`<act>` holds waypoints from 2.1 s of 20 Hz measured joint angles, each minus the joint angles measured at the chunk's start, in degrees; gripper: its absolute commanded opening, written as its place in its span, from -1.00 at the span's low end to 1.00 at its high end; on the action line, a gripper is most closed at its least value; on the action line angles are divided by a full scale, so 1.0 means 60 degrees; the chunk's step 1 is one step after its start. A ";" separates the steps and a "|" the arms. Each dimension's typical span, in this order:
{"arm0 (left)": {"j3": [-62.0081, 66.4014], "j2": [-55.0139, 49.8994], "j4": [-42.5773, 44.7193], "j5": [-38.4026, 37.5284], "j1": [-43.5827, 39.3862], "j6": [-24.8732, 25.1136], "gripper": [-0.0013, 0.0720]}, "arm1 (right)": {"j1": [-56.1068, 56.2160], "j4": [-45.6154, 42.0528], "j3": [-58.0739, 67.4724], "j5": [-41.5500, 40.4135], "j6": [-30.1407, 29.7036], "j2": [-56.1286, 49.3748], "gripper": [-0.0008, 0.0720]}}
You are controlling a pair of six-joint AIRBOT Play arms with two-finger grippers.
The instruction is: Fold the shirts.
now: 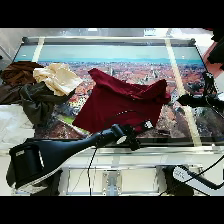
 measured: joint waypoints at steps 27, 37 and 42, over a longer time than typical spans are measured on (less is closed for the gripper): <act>0.0583 -0.0576 0.3264 -0.2535 -0.0007 -0.1421 -0.94 | 0.0000 0.2583 0.0004 -0.1803 0.0007 -0.1982 0.22; 0.0601 -0.0590 0.3934 -0.3490 -0.0007 -0.2146 -0.94 | 0.0211 0.4146 0.0007 -0.3085 -0.0506 -0.3559 0.32; 0.0601 -0.0590 0.3993 -0.3588 -0.0007 -0.2182 -0.94 | 0.1107 0.4240 0.0062 -0.3333 -0.0922 -0.3803 -0.92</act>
